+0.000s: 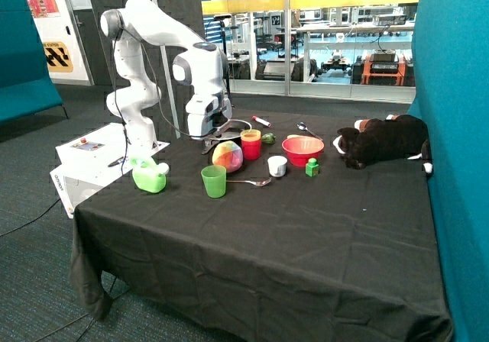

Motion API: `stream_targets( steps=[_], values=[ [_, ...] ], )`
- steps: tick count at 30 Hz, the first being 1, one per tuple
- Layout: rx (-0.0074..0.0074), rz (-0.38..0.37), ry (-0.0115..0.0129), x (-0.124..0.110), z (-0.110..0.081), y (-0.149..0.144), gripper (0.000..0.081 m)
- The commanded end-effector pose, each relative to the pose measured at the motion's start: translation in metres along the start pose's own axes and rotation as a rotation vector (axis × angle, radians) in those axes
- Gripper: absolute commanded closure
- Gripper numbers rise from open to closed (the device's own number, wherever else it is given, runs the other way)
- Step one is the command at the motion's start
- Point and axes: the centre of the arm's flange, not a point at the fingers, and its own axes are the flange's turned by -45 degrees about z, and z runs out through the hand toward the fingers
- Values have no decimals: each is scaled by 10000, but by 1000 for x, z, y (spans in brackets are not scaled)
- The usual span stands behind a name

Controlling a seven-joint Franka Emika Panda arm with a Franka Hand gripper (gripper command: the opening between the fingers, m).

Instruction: Stack the cups

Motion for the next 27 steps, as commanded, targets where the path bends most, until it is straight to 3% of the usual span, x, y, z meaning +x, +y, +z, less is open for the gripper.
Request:
stream_targets(
  steps=[1, 11, 27],
  values=[
    [46, 259, -37, 1, 5, 17, 319],
    [45, 737, -39, 7, 13, 35, 326],
    [45, 748, -39, 16, 31, 39, 335]
  ],
)
